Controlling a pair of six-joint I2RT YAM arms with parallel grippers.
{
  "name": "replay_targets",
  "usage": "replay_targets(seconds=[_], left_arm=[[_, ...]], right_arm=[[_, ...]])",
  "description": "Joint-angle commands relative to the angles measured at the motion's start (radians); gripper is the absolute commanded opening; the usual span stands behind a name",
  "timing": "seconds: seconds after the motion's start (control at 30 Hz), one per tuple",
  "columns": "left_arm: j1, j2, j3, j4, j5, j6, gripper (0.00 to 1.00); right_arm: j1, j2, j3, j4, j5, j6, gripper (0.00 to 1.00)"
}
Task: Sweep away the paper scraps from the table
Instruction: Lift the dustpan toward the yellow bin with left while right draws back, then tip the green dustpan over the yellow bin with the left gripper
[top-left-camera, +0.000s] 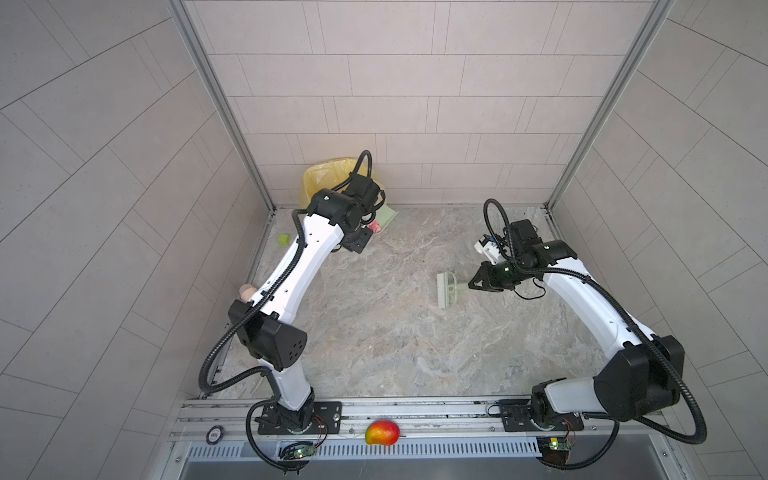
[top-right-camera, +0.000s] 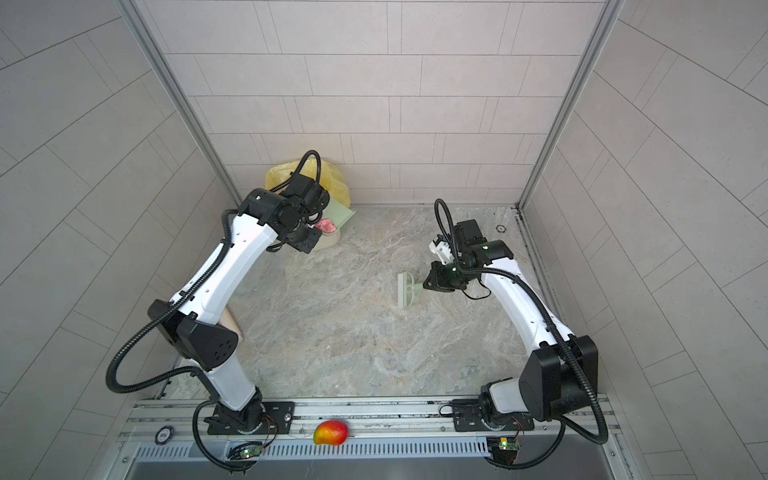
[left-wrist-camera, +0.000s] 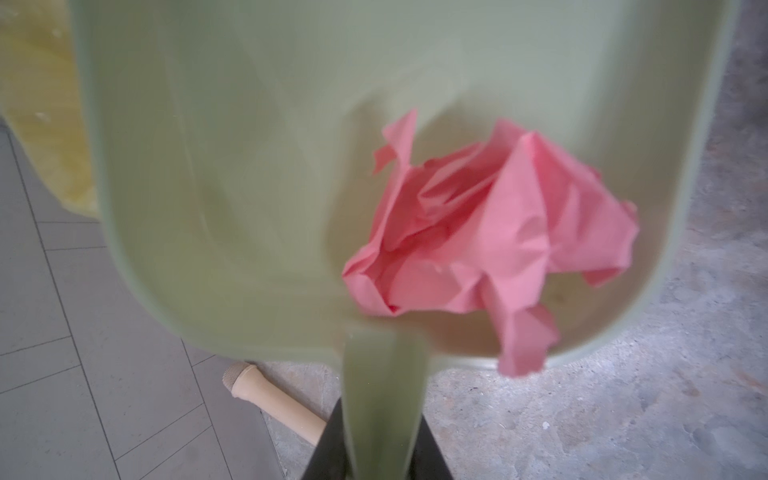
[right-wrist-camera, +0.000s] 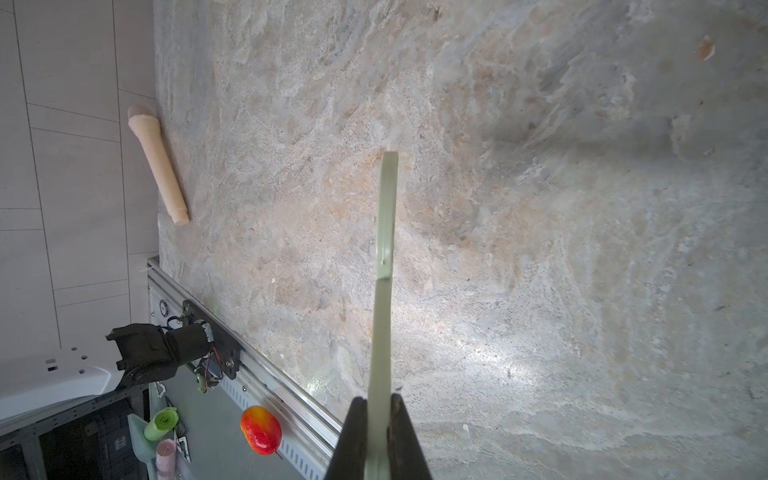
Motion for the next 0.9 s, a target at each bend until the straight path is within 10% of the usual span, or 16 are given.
replay_targets(seconds=[0.0,0.53,0.87], left_arm=[[0.055,-0.046,0.044,-0.026,-0.027,0.014,0.00],[0.336,0.031,0.204,-0.013,-0.106,0.106,0.00],[0.355,0.230,0.427,-0.036,-0.240,0.162,0.00]], right_arm=[[-0.011,-0.031,-0.002,0.004,-0.033,-0.017,0.00],[-0.050,0.008,0.060,-0.107,-0.050,-0.093,0.00],[-0.050,0.025,0.105,-0.173,-0.033,-0.115,0.00]])
